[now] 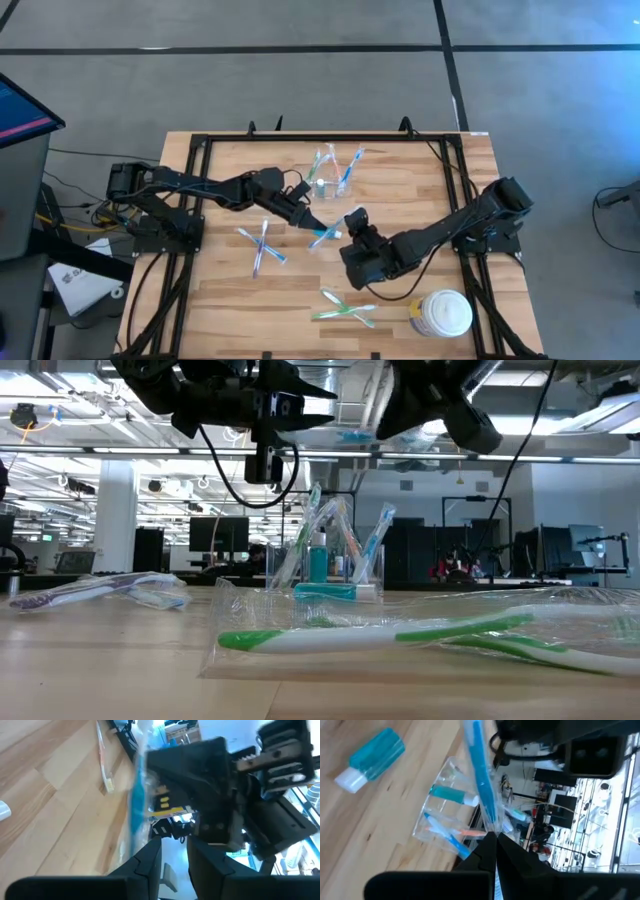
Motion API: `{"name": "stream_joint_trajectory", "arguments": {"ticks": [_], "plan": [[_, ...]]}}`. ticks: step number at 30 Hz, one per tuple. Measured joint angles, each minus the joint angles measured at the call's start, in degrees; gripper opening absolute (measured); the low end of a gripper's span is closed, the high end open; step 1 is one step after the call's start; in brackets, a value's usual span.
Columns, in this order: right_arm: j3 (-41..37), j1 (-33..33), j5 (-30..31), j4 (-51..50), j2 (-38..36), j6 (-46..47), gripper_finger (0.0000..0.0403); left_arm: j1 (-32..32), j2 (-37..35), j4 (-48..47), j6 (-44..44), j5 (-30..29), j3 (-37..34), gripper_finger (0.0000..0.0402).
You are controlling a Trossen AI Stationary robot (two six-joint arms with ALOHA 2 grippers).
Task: Pick & Place toothbrushing station
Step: Put the right blue toothbrush into the transparent organizer
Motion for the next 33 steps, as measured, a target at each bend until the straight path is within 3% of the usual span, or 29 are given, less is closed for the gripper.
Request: {"name": "stream_joint_trajectory", "arguments": {"ticks": [12, 33], "plan": [[3.77, 1.48, 0.36, 0.54, -0.09, -3.0, 0.0, 0.01, 0.0, -0.04, 0.13, 0.98, 0.0, 0.0088], [3.8, -0.46, 2.36, 7.08, -0.09, -9.09, 0.0, -0.54, 0.0, -0.02, 1.37, 1.79, 0.0, 0.0088]]}}
